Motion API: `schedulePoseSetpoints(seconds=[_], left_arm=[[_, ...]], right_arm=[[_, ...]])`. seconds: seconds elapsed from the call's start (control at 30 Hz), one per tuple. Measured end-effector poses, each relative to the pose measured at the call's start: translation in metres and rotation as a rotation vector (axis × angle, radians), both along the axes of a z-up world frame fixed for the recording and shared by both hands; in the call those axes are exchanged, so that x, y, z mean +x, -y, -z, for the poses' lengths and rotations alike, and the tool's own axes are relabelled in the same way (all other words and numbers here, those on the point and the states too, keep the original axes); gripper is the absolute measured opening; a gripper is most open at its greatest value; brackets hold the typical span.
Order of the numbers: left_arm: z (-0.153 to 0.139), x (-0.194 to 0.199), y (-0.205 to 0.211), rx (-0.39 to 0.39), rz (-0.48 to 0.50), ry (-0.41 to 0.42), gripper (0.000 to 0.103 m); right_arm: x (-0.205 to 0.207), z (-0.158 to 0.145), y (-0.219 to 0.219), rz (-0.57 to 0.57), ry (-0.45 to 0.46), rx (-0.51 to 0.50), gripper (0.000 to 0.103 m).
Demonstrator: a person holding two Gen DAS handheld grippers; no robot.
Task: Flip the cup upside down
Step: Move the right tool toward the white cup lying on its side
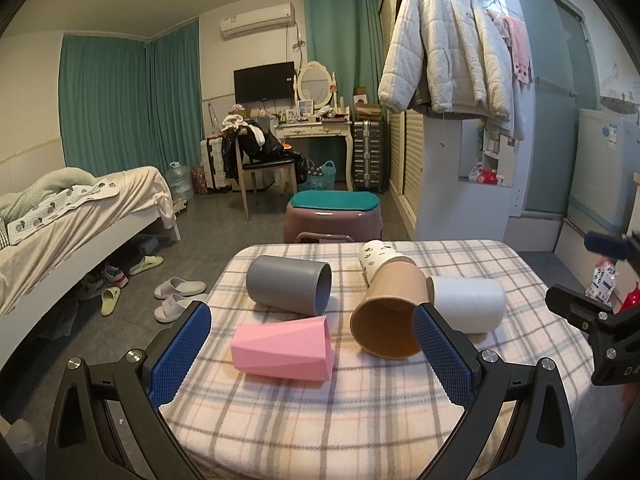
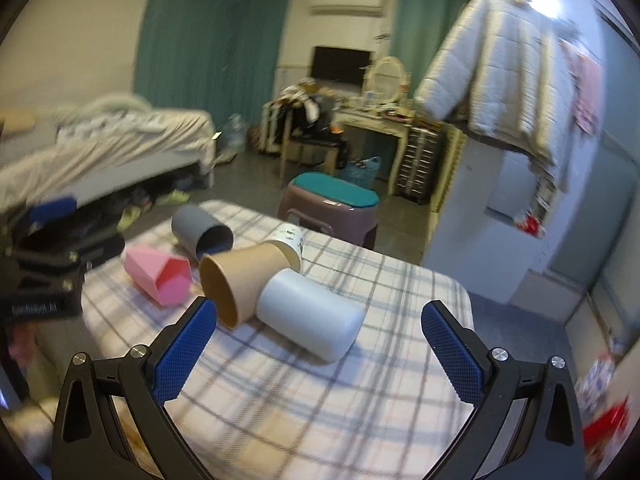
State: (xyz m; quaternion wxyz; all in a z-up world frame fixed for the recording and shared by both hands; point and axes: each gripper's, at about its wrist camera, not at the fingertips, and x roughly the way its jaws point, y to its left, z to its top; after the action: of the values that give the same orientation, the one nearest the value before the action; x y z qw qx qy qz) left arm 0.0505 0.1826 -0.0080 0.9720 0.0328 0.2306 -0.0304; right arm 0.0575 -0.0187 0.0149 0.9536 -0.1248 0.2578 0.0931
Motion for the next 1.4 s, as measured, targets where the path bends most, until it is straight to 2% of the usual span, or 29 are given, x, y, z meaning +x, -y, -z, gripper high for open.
schedulePoseSetpoints(seconds=[0.17,0.33,0.5,0.83,0.9,0.97,1.1,1.23,1.4], left_arm=[[0.008,0.024,0.012,0.013,-0.014,-0.043,0.103],[0.016,0.045,0.02,0.033,-0.017,-0.09,0.103],[0.023,0.062,0.023,0.06,-0.021,-0.126,0.103],[0.03,0.079,0.029,0.076,0.024,-0.154,0.103],[0.029,0.08,0.029,0.068,0.027,-0.155,0.103],[0.027,0.078,0.027,0.06,0.032,-0.153,0.103],[0.025,0.074,0.026,0.047,0.041,-0.139,0.103],[0.021,0.064,0.022,0.023,0.061,-0.125,0.103],[0.023,0.05,0.018,-0.029,0.094,-0.118,0.103]], right_arm=[[0.054,0.013,0.01,-0.184,-0.151,-0.094,0.103],[0.096,0.042,0.006,-0.292,-0.244,-0.226,0.103],[0.123,0.071,0.006,-0.347,-0.324,-0.229,0.103],[0.148,0.097,0.002,-0.392,-0.433,-0.234,0.103],[0.147,0.1,0.001,-0.378,-0.445,-0.236,0.101],[0.146,0.1,0.001,-0.37,-0.463,-0.221,0.086],[0.126,0.094,0.008,-0.28,-0.466,-0.179,0.084],[0.099,0.088,0.018,-0.115,-0.462,-0.097,0.082],[0.055,0.081,0.019,0.142,-0.408,-0.023,0.08]])
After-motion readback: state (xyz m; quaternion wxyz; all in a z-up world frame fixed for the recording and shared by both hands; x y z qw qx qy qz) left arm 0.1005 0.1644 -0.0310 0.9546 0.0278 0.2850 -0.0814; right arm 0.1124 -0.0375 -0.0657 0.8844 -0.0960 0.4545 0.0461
